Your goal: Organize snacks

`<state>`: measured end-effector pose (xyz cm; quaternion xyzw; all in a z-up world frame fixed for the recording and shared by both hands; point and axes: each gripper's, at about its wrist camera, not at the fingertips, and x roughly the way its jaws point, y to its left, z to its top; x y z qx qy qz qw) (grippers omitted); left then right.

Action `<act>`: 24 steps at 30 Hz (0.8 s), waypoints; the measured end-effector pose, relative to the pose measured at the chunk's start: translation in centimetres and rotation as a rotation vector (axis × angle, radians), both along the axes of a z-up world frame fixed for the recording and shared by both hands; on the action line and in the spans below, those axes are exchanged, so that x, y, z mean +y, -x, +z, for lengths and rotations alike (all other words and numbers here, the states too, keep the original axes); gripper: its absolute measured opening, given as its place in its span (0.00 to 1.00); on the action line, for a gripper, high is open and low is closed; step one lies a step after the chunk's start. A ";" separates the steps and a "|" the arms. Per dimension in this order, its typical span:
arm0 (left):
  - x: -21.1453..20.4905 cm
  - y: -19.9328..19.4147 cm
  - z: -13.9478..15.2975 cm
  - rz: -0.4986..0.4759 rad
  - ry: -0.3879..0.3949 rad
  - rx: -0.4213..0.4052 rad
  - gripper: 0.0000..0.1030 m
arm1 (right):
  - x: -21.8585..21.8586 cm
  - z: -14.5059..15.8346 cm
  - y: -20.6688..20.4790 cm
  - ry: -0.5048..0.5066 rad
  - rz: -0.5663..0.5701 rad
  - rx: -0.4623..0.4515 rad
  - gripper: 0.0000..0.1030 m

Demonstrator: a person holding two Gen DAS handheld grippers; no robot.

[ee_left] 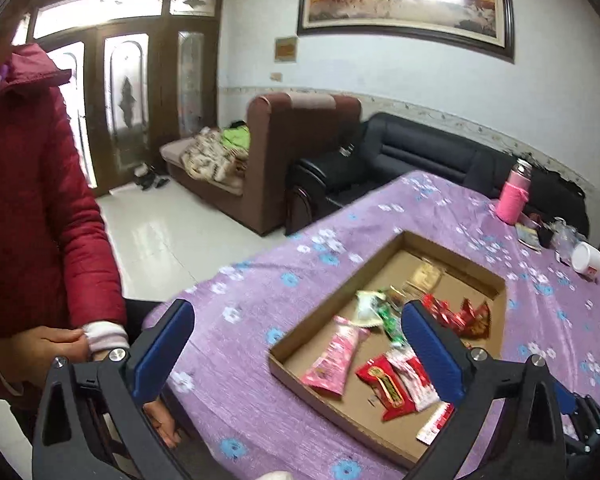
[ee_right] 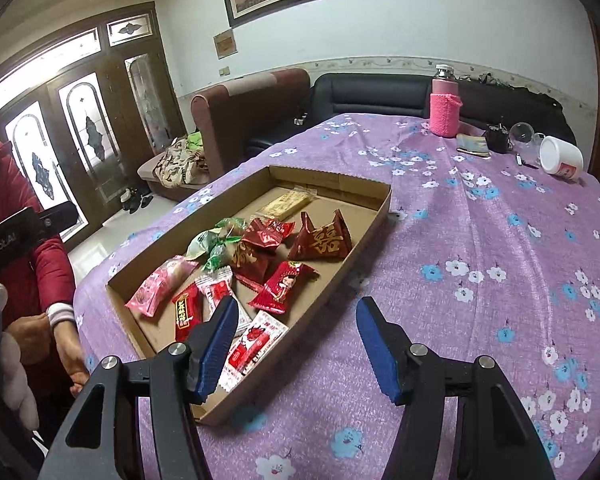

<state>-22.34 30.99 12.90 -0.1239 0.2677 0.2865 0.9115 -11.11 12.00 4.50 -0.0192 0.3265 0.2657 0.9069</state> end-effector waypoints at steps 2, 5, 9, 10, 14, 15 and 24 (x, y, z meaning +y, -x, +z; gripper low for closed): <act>-0.2 -0.4 -0.2 -0.010 0.009 0.020 1.00 | 0.1 -0.3 0.1 0.009 0.005 0.005 0.64; -0.7 -0.8 -0.6 0.000 -0.026 0.073 1.00 | 0.4 -0.9 0.4 0.023 0.017 0.014 0.64; -1.4 -1.4 -1.1 -0.011 -0.054 0.098 1.00 | 1.1 -1.2 0.9 0.041 0.039 0.019 0.64; -1.5 -1.4 -1.1 -0.012 -0.056 0.102 1.00 | 1.3 -1.2 1.0 0.045 0.044 0.017 0.64; -1.8 -1.9 -1.5 -0.019 -0.073 0.127 1.00 | 1.9 -1.2 1.3 0.053 0.059 0.015 0.66; -1.8 -1.9 -1.6 -0.022 -0.072 0.131 1.00 | 2.0 -1.2 1.3 0.056 0.062 0.015 0.66; -1.8 -2.5 -2.5 -0.044 -0.046 0.156 1.00 | 2.7 -1.7 1.3 0.067 0.075 0.030 0.67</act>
